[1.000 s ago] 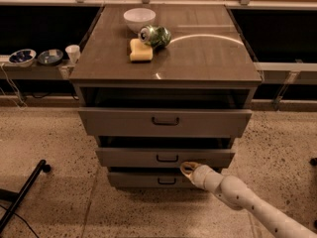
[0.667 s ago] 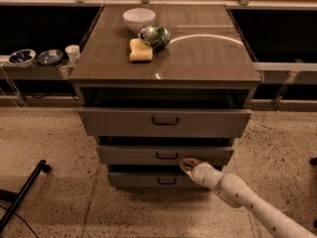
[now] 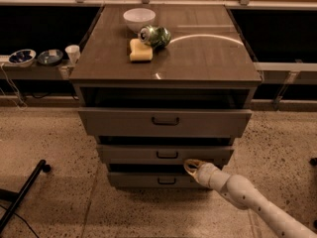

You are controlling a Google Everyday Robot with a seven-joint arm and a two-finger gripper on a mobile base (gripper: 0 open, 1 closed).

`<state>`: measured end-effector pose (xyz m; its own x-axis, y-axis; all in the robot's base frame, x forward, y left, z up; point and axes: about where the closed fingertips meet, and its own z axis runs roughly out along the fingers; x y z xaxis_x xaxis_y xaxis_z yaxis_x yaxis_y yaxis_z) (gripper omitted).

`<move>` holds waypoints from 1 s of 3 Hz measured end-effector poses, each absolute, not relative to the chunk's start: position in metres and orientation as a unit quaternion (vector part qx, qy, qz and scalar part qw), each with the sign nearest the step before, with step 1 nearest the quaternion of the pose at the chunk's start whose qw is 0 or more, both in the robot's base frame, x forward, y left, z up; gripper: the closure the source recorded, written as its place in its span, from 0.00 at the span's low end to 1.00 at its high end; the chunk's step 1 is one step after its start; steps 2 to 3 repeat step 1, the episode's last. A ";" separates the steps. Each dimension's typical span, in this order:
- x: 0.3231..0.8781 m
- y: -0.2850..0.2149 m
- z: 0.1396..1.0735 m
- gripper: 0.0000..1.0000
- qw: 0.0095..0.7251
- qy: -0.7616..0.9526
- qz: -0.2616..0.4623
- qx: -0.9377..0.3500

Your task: Close middle drawer

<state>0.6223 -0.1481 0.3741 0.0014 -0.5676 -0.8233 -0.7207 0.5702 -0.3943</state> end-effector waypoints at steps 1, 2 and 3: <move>0.592 -0.147 0.370 1.00 0.506 0.692 0.103 -0.504; 0.592 -0.147 0.370 1.00 0.506 0.692 0.103 -0.504; 0.592 -0.147 0.370 1.00 0.506 0.692 0.103 -0.504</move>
Offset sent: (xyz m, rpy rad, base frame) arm 0.0000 0.0000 0.0000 0.0000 0.0000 0.0000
